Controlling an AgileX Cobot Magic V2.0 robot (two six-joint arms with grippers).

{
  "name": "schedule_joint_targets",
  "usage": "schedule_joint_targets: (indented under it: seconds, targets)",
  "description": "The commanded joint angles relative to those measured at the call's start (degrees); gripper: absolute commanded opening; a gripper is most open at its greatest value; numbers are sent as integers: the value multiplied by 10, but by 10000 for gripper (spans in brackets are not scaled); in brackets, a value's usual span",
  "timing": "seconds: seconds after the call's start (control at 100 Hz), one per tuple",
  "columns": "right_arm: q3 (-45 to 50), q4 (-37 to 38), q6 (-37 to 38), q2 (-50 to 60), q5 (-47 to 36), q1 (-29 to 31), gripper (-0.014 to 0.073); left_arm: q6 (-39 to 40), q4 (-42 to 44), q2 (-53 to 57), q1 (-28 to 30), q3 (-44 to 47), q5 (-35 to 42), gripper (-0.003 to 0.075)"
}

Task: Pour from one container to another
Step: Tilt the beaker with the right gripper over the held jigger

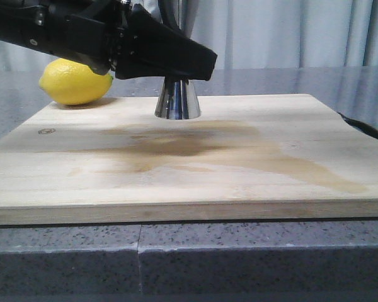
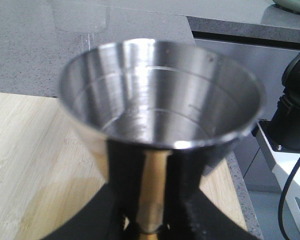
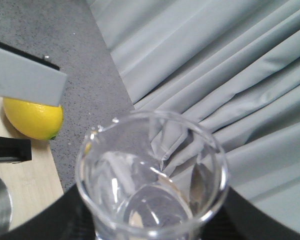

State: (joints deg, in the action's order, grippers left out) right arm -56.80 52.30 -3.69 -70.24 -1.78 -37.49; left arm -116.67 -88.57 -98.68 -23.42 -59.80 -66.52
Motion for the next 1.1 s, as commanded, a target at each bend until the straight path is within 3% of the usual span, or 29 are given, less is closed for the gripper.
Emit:
schedule_joint_targets:
  seconds: [0.0,1.09]
  targets:
    - [-23,7,-3,13,-35,-1,204,6,-38,29,-5,-16,-57,-19]
    - [-23,98,-3,13,-31,-1,204,6,-38,29,-5,-16,-61,-19]
